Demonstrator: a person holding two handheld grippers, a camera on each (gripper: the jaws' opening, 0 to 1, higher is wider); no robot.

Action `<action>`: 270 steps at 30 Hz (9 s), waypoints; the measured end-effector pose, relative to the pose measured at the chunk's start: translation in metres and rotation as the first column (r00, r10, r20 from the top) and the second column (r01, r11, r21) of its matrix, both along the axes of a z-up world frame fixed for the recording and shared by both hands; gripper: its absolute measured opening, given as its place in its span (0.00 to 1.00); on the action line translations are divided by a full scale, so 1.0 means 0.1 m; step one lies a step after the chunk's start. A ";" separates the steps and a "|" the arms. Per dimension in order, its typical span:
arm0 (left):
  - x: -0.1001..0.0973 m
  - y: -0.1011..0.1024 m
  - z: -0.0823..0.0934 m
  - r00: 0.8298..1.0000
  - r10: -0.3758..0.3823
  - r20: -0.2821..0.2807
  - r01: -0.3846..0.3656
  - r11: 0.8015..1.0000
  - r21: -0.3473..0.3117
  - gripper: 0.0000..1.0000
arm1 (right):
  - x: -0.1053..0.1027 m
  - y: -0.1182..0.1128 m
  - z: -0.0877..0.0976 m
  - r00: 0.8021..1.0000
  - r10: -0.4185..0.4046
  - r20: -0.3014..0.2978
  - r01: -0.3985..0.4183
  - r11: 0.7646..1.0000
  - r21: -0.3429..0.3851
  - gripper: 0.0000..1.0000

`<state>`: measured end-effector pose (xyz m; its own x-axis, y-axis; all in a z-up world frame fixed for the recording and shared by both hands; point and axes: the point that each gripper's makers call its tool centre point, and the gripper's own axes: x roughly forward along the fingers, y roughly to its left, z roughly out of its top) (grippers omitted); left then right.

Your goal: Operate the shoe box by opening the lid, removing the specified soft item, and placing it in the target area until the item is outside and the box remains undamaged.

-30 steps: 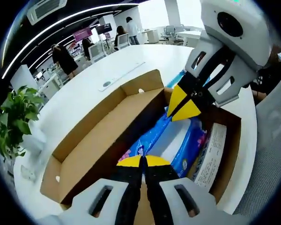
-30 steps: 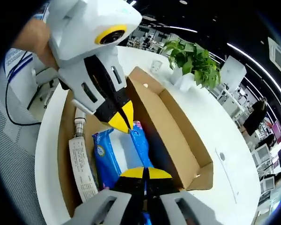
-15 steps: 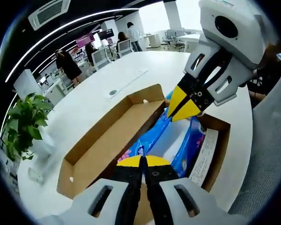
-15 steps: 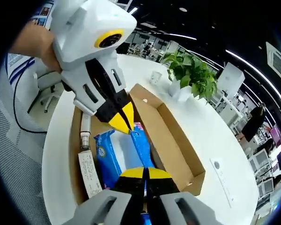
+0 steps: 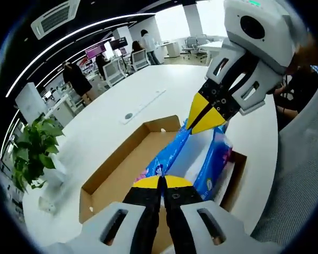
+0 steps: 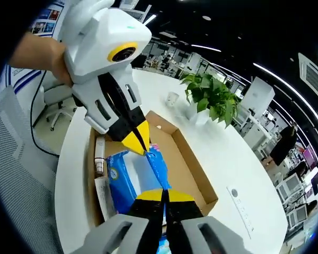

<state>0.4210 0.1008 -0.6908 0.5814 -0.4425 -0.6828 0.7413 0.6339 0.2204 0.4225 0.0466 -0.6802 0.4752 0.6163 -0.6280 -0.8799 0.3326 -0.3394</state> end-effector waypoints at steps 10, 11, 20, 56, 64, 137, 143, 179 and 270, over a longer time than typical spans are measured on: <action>-0.03 -0.30 0.14 0.998 -0.056 -0.003 0.056 0.998 0.009 0.00 | -0.08 -0.31 0.14 1.000 -0.013 0.005 0.013 1.000 -0.003 0.00; -0.03 -0.34 0.15 0.998 -0.062 -0.005 0.062 0.998 0.008 0.00 | -0.08 -0.34 0.15 1.000 -0.015 0.005 0.015 1.000 -0.007 0.00; -0.02 -0.77 0.23 0.993 -0.118 -0.013 0.118 0.993 -0.014 0.00 | -0.09 -0.78 0.22 0.997 -0.078 0.002 0.078 0.997 0.000 0.00; -0.05 -2.22 0.19 0.961 -0.275 0.016 0.275 0.959 -0.060 0.00 | -0.03 -2.22 0.25 0.971 -0.239 0.028 0.240 0.971 -0.018 0.00; -0.04 -2.46 0.11 0.954 -0.300 0.004 0.299 0.952 -0.070 0.00 | -0.01 -2.44 0.18 0.969 -0.244 0.024 0.245 0.969 -0.027 0.00; 0.51 -3.64 -0.92 0.892 -0.415 -0.176 0.402 0.909 -0.109 0.00 | 0.50 -3.61 -0.92 0.975 -0.201 -0.092 0.180 0.963 -0.202 0.00; 0.51 -3.67 -1.02 0.888 -0.420 -0.187 0.407 0.907 -0.107 0.00 | 0.51 -3.63 -1.00 0.974 -0.205 -0.100 0.182 0.962 -0.205 0.00; 0.57 -3.67 -1.09 0.886 -0.425 -0.188 0.411 0.905 -0.107 0.00 | 0.58 -3.64 -1.13 0.968 -0.234 -0.094 0.208 0.953 -0.222 0.00; -0.40 -1.46 0.21 0.984 -0.162 -0.076 0.129 0.936 -0.328 0.72 | -0.42 -2.36 -0.15 0.977 -0.105 -0.188 0.089 0.992 -0.091 0.63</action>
